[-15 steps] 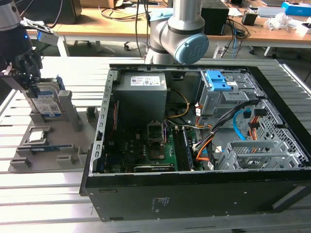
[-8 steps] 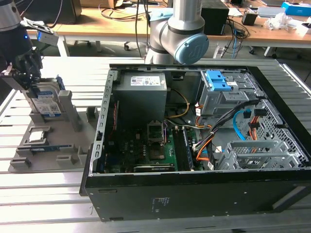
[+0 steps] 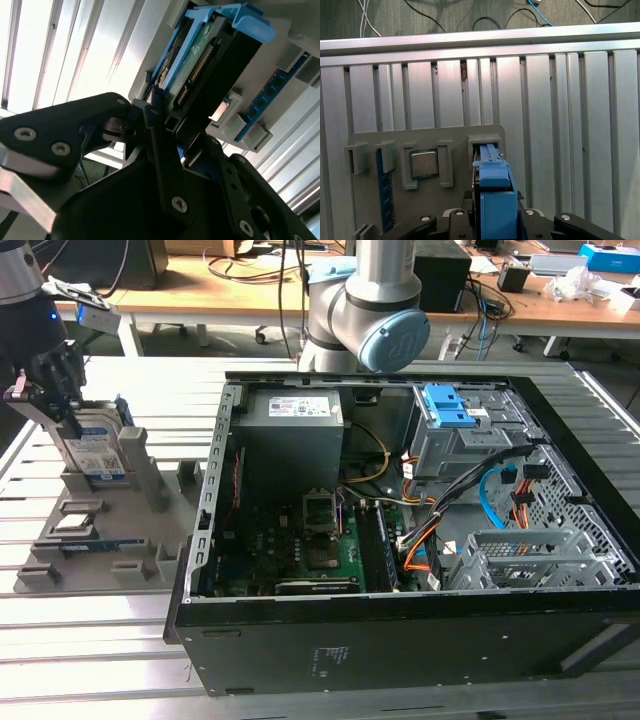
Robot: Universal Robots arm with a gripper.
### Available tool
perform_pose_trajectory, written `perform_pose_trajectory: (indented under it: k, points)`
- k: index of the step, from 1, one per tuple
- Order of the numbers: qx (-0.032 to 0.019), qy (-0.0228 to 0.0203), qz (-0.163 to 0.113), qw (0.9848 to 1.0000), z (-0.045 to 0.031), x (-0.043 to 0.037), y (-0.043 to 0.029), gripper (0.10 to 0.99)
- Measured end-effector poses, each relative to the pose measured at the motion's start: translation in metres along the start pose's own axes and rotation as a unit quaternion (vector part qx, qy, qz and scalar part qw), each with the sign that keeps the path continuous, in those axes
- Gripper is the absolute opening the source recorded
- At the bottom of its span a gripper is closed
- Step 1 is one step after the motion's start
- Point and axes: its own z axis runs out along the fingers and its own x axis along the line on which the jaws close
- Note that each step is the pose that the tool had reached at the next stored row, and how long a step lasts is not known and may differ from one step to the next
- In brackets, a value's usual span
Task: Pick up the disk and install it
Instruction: 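Pick up the disk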
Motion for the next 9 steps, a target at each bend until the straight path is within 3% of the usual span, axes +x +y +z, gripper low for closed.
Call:
perform_pose_trajectory:
  k: [9]
  points:
    - [0.0000, -0.0003, 0.000, 1.0000, 0.0000, 0.0000, 0.0000, 0.365]
